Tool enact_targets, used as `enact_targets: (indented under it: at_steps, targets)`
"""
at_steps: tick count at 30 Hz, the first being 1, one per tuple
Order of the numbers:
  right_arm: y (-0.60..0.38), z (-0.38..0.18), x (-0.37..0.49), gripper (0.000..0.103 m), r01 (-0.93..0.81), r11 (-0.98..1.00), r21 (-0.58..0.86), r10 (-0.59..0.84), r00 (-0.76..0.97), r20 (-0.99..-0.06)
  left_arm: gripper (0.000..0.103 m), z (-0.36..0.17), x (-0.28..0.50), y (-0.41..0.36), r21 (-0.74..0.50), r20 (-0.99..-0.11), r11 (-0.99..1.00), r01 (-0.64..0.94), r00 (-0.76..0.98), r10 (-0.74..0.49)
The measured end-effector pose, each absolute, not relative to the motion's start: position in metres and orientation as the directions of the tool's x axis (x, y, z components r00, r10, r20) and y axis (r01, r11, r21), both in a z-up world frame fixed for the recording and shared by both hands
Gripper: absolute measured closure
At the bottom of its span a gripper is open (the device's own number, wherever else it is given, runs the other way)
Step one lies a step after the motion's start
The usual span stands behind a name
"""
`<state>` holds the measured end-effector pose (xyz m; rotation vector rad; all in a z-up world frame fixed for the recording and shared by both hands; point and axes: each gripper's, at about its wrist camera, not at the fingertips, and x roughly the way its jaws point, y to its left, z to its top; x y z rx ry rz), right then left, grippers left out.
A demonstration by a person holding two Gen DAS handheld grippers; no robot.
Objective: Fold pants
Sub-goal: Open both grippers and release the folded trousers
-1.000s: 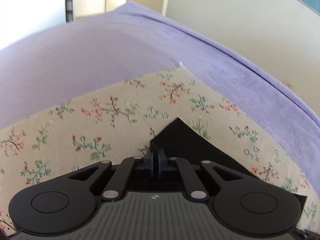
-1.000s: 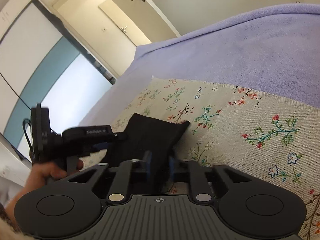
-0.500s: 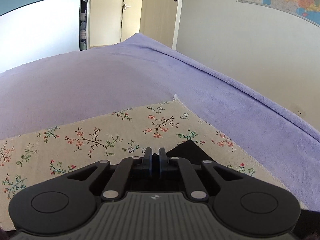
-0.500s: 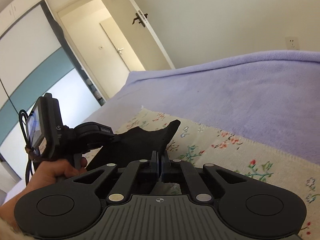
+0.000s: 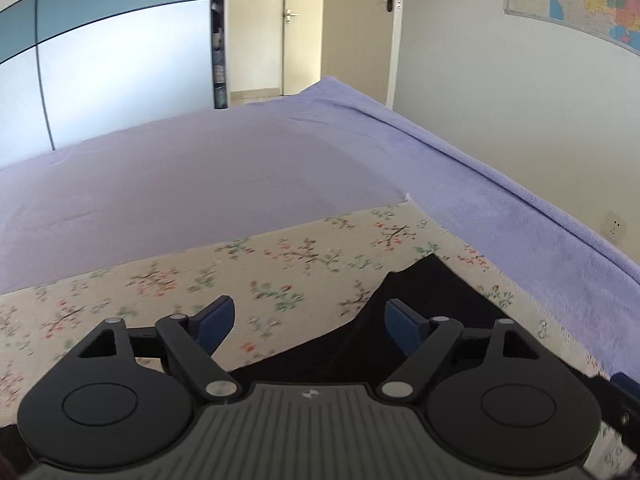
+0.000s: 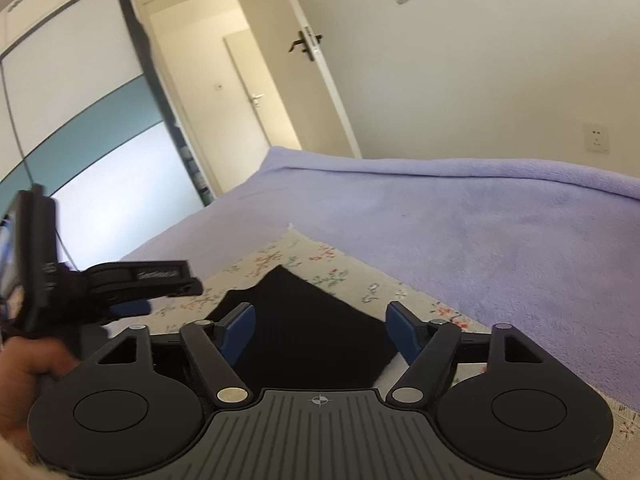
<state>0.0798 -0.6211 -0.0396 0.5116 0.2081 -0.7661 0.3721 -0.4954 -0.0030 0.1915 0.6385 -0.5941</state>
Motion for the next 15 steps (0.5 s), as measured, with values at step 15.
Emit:
enact_targets:
  at_steps: [15]
  targets:
    - [-0.546,0.022,0.093,0.008,0.55,0.785,0.285,-0.355,0.776,-0.521,0.0,0.047,0.302,-0.24,0.071,-0.638,0.933,0.353,0.735,-0.23]
